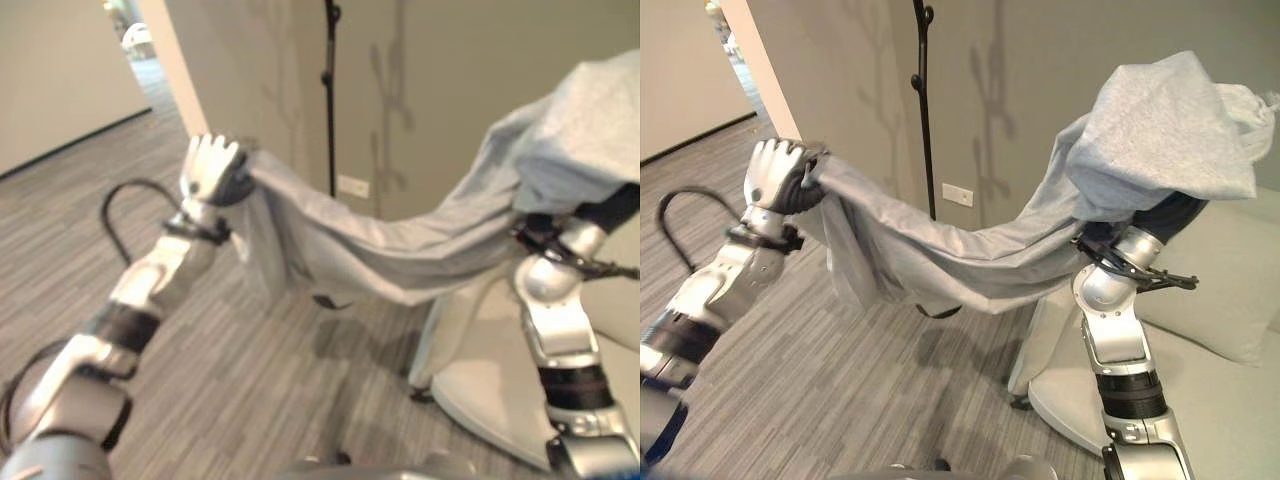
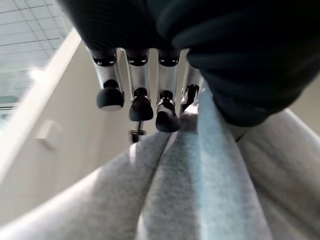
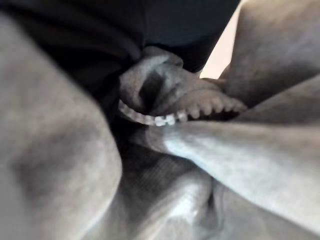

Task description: Hang the clothes on the sofa on the clothes rack.

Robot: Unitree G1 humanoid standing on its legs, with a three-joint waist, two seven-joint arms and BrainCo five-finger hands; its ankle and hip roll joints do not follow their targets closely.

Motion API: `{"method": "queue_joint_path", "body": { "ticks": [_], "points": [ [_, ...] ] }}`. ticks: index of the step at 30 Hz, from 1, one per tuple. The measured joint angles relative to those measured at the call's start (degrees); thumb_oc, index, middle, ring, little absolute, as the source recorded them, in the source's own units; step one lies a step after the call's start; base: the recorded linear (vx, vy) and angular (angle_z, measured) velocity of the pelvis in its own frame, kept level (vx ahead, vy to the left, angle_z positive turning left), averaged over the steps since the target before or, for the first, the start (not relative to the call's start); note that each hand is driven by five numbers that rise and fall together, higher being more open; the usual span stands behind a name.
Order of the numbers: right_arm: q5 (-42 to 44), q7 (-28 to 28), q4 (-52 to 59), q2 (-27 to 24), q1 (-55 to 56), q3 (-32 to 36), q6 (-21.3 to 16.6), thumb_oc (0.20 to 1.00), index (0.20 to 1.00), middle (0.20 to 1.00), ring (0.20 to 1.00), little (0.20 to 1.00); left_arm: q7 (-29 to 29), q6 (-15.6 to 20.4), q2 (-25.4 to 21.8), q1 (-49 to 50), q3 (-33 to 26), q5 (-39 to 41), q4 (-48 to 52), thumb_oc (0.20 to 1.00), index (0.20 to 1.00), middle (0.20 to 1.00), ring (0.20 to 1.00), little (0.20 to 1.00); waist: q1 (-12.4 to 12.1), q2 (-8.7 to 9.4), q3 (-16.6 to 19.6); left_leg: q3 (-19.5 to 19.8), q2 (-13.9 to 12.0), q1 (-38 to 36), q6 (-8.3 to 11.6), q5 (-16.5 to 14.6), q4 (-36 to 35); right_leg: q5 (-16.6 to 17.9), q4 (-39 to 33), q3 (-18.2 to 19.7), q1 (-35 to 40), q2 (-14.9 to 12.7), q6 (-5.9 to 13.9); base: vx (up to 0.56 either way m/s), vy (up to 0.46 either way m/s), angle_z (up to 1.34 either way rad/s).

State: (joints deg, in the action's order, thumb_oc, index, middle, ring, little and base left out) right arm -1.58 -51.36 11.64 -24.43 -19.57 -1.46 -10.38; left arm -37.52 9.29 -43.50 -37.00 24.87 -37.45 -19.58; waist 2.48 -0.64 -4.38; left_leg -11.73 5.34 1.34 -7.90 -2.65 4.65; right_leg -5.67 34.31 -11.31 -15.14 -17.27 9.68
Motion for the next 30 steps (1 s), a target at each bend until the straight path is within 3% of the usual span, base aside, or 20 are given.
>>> {"method": "queue_joint_path", "body": {
  "ticks": [1,2,3,4,6,7,8,11,13,14,15,17,20,21,23,24,25,28,29,30],
  "points": [
    [-0.2,0.0,-0.1,-0.2,0.0,0.1,0.0,0.2,0.2,0.2,0.2,0.2,0.0,-0.6,0.4,0.0,0.2,0.0,0.0,0.2,0.2,0.2,0.2,0.2,0.3,-0.38,-0.2,-0.1,-0.4,-0.3,1.01,0.3,-1.1,0.1,-6.4,0.6,-0.1,2.4,-0.19,0.34,-0.153,-0.06],
    [-0.2,-0.2,0.0,-0.4,0.1,0.3,0.1,0.2,0.2,0.2,0.2,0.2,0.0,-0.3,0.5,-0.1,0.3,-0.5,0.0,0.2,0.2,0.2,0.2,0.2,0.8,0.29,-0.1,-1.4,-0.1,-0.8,3.46,-0.4,-2.2,1.8,-11.7,0.4,-0.8,3.5,-0.73,0.25,-0.106,0.21],
    [-0.3,-0.3,-0.1,-0.6,0.0,1.1,0.1,0.2,0.2,0.2,0.2,0.2,-0.1,-0.4,1.1,-1.1,0.3,-1.6,-1.6,0.2,0.2,0.2,0.2,0.2,2.9,2.01,-0.8,-3.1,0.0,1.1,2.66,-3.4,3.1,4.4,-21.7,3.5,-0.9,4.2,2.12,0.34,-0.146,0.5],
    [-1.3,-0.4,0.0,-0.7,0.5,2.1,0.1,0.2,0.2,0.2,0.2,0.2,-0.1,-0.7,1.2,-1.7,0.5,-1.9,-1.6,0.2,0.2,0.2,0.2,0.2,4.3,2.69,-0.9,-2.9,0.6,1.2,-0.7,-2.8,4.7,6.3,-27.4,5.2,0.0,4.1,3.49,0.35,-0.151,0.43],
    [-2.0,-0.6,0.1,-0.7,0.9,3.0,0.8,0.2,0.2,0.2,0.2,0.2,-0.3,-0.7,2.2,-1.3,0.7,-2.2,-2.4,0.2,0.2,0.2,0.2,0.2,4.4,2.84,-0.5,-2.8,1.6,0.3,0.8,-4.0,3.6,10.2,-31.2,6.1,0.2,4.7,0.56,0.44,-0.185,0.16],
    [-2.6,-0.3,0.1,-0.9,1.4,3.6,1.0,0.2,0.2,0.2,0.2,0.2,-0.4,-0.7,3.0,-1.8,0.9,-2.3,-3.0,0.2,0.2,0.2,0.2,0.2,4.6,2.44,-0.4,-1.8,1.5,-0.6,0.82,-4.2,3.1,12.0,-36.0,6.9,2.5,5.5,1.38,0.42,-0.183,0.21],
    [-3.1,0.6,0.1,-1.0,1.7,4.1,1.4,0.2,0.2,0.2,0.2,0.2,-0.5,-0.4,3.0,-1.8,1.1,-2.7,-2.9,0.2,0.2,0.2,0.2,0.2,4.5,2.81,-0.4,-1.6,1.7,-2.9,1.39,-3.8,1.1,14.7,-38.2,7.2,5.0,6.5,0.05,0.31,-0.139,0.23],
    [-5.8,2.6,0.4,-2.0,3.5,4.3,1.1,0.2,0.2,0.2,0.2,0.2,-0.6,-0.5,2.5,-1.5,0.8,-3.9,-2.2,0.2,0.2,0.2,0.2,0.2,4.9,4.37,0.9,-0.3,1.4,-6.4,2.9,-4.6,-0.1,18.4,-36.9,7.3,9.1,8.0,-3.03,0.37,-0.198,0.14],
    [-7.0,4.1,0.3,-3.4,5.0,4.4,1.0,0.2,0.2,0.2,0.2,0.2,-0.6,-0.3,2.6,-0.6,0.1,-4.3,-1.0,0.2,0.2,0.2,0.2,0.2,4.9,3.01,1.1,0.3,-1.2,-8.0,4.25,-4.9,-0.2,17.4,-35.0,6.4,10.5,10.8,-4.9,0.31,-0.252,0.13],
    [-8.5,5.7,-0.4,-5.3,6.4,4.3,1.0,0.2,0.2,0.2,0.2,0.2,-0.7,-0.1,1.7,0.0,-0.2,-4.3,-0.2,0.2,0.2,0.2,0.2,0.2,4.9,3.15,1.5,1.6,-4.0,-10.5,6.33,-5.9,0.7,15.4,-34.7,5.9,13.3,13.2,-6.52,0.26,-0.242,0.11],
    [-8.6,6.0,-0.4,-5.6,6.6,4.5,0.9,0.2,0.2,0.2,0.2,0.2,-0.7,-0.2,1.1,0.0,-0.5,-4.3,-0.2,0.2,0.2,0.2,0.2,0.2,4.7,3.59,1.8,1.8,-5.0,-10.0,7.19,-5.9,2.9,14.3,-34.8,6.0,14.2,14.1,-7.21,0.2,-0.227,-0.1],
    [-9.0,6.5,-0.7,-7.8,6.6,5.1,0.0,0.2,0.2,0.2,0.2,0.2,-0.8,-0.1,-2.0,0.0,-0.6,-4.8,-0.4,0.2,0.2,0.2,0.2,0.2,4.2,5.52,2.8,2.3,-7.4,-5.1,9.17,-7.3,15.0,12.7,-35.5,6.0,15.7,14.9,-9.45,0.15,-0.173,-0.12],
    [-9.2,6.5,-1.5,-9.8,6.4,7.0,-1.3,0.2,0.2,0.2,0.2,0.2,-0.9,0.1,-6.0,-0.3,-0.7,-6.5,-0.9,0.2,0.2,0.2,0.2,0.2,4.2,5.29,3.2,3.3,-13.1,-1.2,11.17,-8.2,26.6,10.1,-34.8,5.2,16.7,17.2,-12.04,0.28,-0.246,0.03],
    [-8.9,6.2,-5.5,-12.2,6.3,7.2,-2.7,0.2,0.2,0.2,0.2,0.2,-1.6,0.5,-8.3,-3.2,2.2,-6.6,-4.9,0.2,0.2,0.2,0.2,0.2,4.5,5.28,3.1,3.0,-16.1,2.3,13.81,-4.5,33.8,8.5,-34.1,4.4,17.3,18.3,-13.63,0.19,-0.018,0.14],
    [-7.3,6.5,-8.1,-15.0,5.8,7.1,-2.6,0.2,0.2,0.2,0.2,0.2,-1.2,0.5,-11.1,-4.8,3.6,-6.5,-8.8,0.2,0.2,0.2,0.2,0.2,4.6,5.97,3.1,2.5,-16.9,4.3,13.08,-4.8,36.9,7.5,-35.7,4.7,18.9,18.3,-14.59,0.19,-0.001,0.12],
    [-6.7,6.6,-11.4,-19.0,4.6,7.1,-2.7,0.2,0.2,0.2,0.2,0.2,-1.0,0.1,-12.7,-6.9,4.8,-6.4,-13.1,0.2,0.2,0.2,0.2,0.2,4.4,6.25,3.1,3.4,-15.9,4.8,13.12,-5.7,32.5,7.9,-37.4,5.0,19.9,17.5,-14.89,0.14,0.018,-0.04],
    [-6.2,6.7,-12.3,-19.9,3.6,7.2,-2.5,0.2,0.2,0.2,0.2,0.2,-0.9,-0.6,-13.4,-6.9,4.5,-6.4,-13.1,0.2,0.2,0.2,0.2,0.2,4.3,5.9,2.9,3.4,-16.3,4.9,13.21,-5.3,30.2,8.9,-37.1,4.8,19.7,17.4,-13.82,0.27,0.08,-0.05],
    [-6.0,6.3,-17.8,-22.1,0.1,5.6,-3.1,0.2,0.2,0.2,0.2,0.2,-1.0,-1.1,-15.2,-10.9,7.3,-6.2,-16.7,0.2,0.2,0.2,0.2,0.2,2.6,6.05,2.4,5.6,-13.8,5.7,14.48,-4.9,17.9,7.1,-38.1,6.1,20.8,16.2,-14.5,0.15,0.06,-0.09],
    [-5.5,6.4,-22.8,-24.0,-4.5,3.4,-2.7,0.2,0.2,0.2,0.2,0.2,-1.1,-1.3,-15.1,-15.2,9.5,-5.9,-19.0,0.2,0.2,0.2,0.2,0.2,1.9,5.98,1.9,6.6,-11.2,5.6,14.36,-2.2,5.3,7.6,-38.1,6.0,20.2,14.7,-13.6,0.26,0.043,-0.03],
    [-5.0,6.5,-23.2,-24.3,-5.7,3.1,-2.8,0.2,0.2,0.2,0.2,0.2,-1.2,-1.4,-15.5,-15.7,9.4,-5.6,-18.9,0.2,0.2,0.2,0.2,0.2,0.5,4.97,1.4,6.0,-10.5,6.9,14.54,-0.3,3.4,7.6,-38.4,6.6,21.0,15.0,-12.8,0.43,0.054,-0.05]
  ]
}}
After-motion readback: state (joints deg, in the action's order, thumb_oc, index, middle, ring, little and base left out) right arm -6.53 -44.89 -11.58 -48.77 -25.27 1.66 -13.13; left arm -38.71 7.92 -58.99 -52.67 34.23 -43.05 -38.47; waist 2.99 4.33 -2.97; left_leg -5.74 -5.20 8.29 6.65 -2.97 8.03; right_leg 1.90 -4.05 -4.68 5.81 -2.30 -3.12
